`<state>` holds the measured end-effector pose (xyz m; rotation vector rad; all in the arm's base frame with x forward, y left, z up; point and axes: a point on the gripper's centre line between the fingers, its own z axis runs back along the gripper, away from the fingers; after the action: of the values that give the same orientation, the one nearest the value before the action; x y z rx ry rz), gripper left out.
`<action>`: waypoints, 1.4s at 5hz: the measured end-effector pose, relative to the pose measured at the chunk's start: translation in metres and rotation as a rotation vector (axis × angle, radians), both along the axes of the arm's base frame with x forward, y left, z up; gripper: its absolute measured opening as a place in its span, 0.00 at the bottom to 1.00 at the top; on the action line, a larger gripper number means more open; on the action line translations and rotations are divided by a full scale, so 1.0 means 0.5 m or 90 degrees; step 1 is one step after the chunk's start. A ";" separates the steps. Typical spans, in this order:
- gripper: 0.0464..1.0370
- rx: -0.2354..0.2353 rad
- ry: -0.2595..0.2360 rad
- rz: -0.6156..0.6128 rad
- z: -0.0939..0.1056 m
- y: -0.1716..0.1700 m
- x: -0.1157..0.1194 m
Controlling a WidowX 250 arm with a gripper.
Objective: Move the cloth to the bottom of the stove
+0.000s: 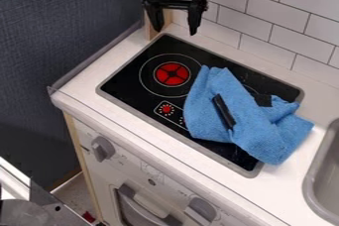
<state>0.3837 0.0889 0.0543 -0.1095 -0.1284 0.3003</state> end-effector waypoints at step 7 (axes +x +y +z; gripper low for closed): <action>0.96 -0.067 0.118 -0.013 -0.084 -0.230 -0.125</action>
<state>0.3214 -0.0260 0.0123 -0.1858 0.0726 0.2947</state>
